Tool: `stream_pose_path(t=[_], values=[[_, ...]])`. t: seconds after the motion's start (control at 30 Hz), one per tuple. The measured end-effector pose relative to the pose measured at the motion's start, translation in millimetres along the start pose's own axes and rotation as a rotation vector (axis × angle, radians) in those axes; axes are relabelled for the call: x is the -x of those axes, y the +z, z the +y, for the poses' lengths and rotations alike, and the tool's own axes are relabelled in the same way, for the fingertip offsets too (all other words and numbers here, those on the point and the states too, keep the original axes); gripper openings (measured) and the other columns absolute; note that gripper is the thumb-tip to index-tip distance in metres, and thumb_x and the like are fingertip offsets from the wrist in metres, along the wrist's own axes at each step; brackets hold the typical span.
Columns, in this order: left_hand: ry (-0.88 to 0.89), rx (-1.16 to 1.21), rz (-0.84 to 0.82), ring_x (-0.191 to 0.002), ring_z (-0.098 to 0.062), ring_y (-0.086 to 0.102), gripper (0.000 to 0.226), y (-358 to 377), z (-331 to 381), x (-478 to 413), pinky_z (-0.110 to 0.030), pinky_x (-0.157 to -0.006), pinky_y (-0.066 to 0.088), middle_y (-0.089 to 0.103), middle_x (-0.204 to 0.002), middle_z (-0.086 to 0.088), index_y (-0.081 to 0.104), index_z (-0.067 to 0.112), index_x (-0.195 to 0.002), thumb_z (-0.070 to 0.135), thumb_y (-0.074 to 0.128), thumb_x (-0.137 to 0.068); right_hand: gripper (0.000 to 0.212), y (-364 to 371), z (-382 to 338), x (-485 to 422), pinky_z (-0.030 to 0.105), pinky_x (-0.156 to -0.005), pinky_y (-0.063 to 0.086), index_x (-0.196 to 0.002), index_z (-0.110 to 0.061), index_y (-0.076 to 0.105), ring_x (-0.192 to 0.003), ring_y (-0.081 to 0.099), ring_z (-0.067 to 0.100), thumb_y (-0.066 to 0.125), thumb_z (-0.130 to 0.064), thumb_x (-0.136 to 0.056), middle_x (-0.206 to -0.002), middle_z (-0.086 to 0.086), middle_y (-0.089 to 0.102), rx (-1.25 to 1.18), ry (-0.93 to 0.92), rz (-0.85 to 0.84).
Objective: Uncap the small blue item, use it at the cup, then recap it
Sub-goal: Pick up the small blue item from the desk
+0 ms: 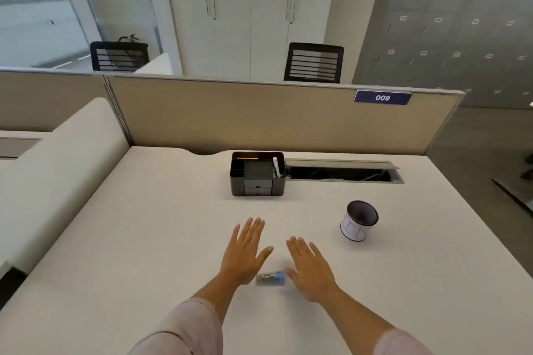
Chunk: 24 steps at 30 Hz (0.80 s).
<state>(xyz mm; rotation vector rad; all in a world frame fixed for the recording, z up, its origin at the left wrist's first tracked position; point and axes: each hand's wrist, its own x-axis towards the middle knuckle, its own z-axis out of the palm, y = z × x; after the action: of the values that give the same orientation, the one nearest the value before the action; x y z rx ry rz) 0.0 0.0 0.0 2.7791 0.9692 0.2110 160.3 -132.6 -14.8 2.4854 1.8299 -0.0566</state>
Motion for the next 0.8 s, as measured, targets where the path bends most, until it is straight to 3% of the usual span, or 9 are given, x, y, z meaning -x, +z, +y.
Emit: stream_pose_path(t=[0.1, 0.23, 0.3, 0.37, 0.47, 0.53, 0.63, 0.73, 0.8], values=[[0.007, -0.021, -0.083, -0.148, -0.021, -0.009, 0.083, 12, 0, 9, -0.038, -0.115, -0.016, -0.005, -0.161, 0.004, 0.000, 0.021, -0.153, 0.070, -0.006, -0.086, 0.077, 13, -3, 4, 0.039, -0.108, 0.022, -0.130, -0.017, 0.060, -0.120, 0.061, 0.019, -0.001, -0.052, -0.098, -0.133, 0.001, 0.062, -0.052, -0.042, -0.042], [-0.011, -0.031, -0.198, -0.148, -0.018, -0.011, 0.097, 26, -2, 24, -0.041, -0.119, -0.010, -0.006, -0.162, 0.003, -0.004, 0.021, -0.153, 0.072, -0.023, -0.073, 0.080, 12, -10, 12, 0.038, -0.103, 0.046, -0.127, -0.019, 0.063, -0.121, 0.060, 0.019, -0.005, -0.049, -0.098, -0.131, 0.000, 0.064, -0.045, 0.002, -0.132], [-0.004, -0.042, -0.248, -0.149, -0.018, -0.008, 0.102, 30, -4, 29, -0.041, -0.119, -0.007, -0.004, -0.163, 0.003, -0.003, 0.020, -0.153, 0.071, -0.028, -0.068, 0.064, 10, -12, 14, 0.041, -0.116, 0.026, -0.146, -0.016, 0.039, -0.142, 0.036, 0.024, 0.007, -0.048, -0.099, -0.152, 0.002, 0.040, -0.104, -0.020, -0.171], [0.045, -0.077, -0.305, -0.149, -0.017, -0.005, 0.105, 33, -3, 33, -0.041, -0.120, -0.004, 0.000, -0.163, 0.003, -0.002, 0.020, -0.153, 0.070, -0.027, -0.065, 0.057, 11, -13, 16, 0.040, -0.121, 0.005, -0.153, -0.017, 0.017, -0.149, 0.013, 0.024, 0.026, -0.041, -0.102, -0.161, 0.001, 0.019, -0.137, -0.025, -0.246], [0.076, -0.113, -0.340, -0.149, -0.020, 0.003, 0.093, 36, 0, 33, -0.042, -0.120, 0.002, 0.008, -0.163, 0.002, 0.004, 0.020, -0.153, 0.072, -0.009, -0.077, 0.058, 14, -15, 20, 0.040, -0.121, 0.005, -0.152, -0.018, 0.016, -0.148, 0.016, 0.023, 0.034, -0.038, -0.101, -0.160, 0.000, 0.021, -0.157, -0.004, -0.200], [0.072, -0.123, -0.346, -0.149, -0.023, 0.009, 0.074, 37, 2, 32, -0.043, -0.120, 0.007, 0.014, -0.162, 0.000, 0.010, 0.019, -0.153, 0.062, 0.018, -0.093, 0.057, 16, -16, 20, 0.039, -0.121, 0.007, -0.151, -0.018, 0.019, -0.145, 0.022, 0.020, 0.035, -0.038, -0.101, -0.158, -0.001, 0.026, -0.194, 0.012, -0.195], [0.096, -0.101, -0.313, -0.141, -0.026, 0.028, 0.060, 39, 6, 29, -0.043, -0.116, 0.020, 0.031, -0.155, -0.001, 0.029, 0.018, -0.147, 0.048, 0.040, -0.096, 0.053, 22, -15, 20, 0.038, -0.120, 0.013, -0.150, -0.019, 0.024, -0.141, 0.029, 0.018, 0.037, -0.036, -0.101, -0.155, -0.002, 0.031, -0.300, 0.066, -0.192], [0.107, -0.078, -0.262, -0.117, -0.023, 0.049, 0.038, 40, 10, 25, -0.035, -0.096, 0.037, 0.050, -0.136, 0.001, 0.049, 0.022, -0.129, 0.038, 0.047, -0.094, 0.049, 21, -17, 20, 0.034, -0.113, 0.027, -0.148, -0.017, 0.029, -0.136, 0.035, 0.023, 0.038, -0.030, -0.101, -0.152, 0.001, 0.036, -0.469, 0.142, -0.193], [0.101, -0.069, -0.239, -0.106, -0.023, 0.053, 0.030, 40, 11, 24, -0.033, -0.085, 0.038, 0.056, -0.126, 0.001, 0.053, 0.022, -0.123, 0.032, 0.048, -0.095, 0.048, 16, -18, 20, 0.035, -0.108, 0.033, -0.147, -0.017, 0.030, -0.135, 0.035, 0.025, 0.038, -0.029, -0.102, -0.150, 0.002, 0.036, -0.566, 0.203, -0.218]])
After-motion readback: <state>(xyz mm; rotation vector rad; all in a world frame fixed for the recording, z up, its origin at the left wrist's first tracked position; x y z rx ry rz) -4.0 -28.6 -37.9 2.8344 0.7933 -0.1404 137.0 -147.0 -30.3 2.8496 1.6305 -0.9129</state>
